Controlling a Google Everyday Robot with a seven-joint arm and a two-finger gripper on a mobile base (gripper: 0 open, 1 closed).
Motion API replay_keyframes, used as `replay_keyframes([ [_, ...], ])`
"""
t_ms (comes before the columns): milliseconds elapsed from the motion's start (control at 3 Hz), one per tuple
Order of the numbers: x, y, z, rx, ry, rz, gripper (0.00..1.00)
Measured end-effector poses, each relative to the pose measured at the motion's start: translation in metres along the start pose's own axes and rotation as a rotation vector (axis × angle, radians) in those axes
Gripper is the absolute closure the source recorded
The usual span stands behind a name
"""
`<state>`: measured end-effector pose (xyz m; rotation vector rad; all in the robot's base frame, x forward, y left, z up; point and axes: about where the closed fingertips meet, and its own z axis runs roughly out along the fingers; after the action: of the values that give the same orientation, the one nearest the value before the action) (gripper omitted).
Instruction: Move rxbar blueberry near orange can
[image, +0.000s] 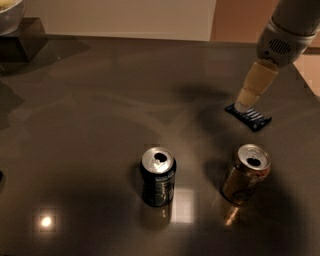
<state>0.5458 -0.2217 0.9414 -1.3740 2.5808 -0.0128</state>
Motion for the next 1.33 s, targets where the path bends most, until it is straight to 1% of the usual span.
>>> replay_keyframes([
  [333,0.011,-0.016,0.033,0.011,0.047,0.16,0.0],
  [667,0.027,-0.025,0.068,-0.003,0.101,0.262,0.0],
  [1000,0.04,-0.032,0.092,-0.028,0.147,0.318,0.0],
  [1333,0.049,-0.036,0.109,-0.067,0.184,0.348,0.0],
])
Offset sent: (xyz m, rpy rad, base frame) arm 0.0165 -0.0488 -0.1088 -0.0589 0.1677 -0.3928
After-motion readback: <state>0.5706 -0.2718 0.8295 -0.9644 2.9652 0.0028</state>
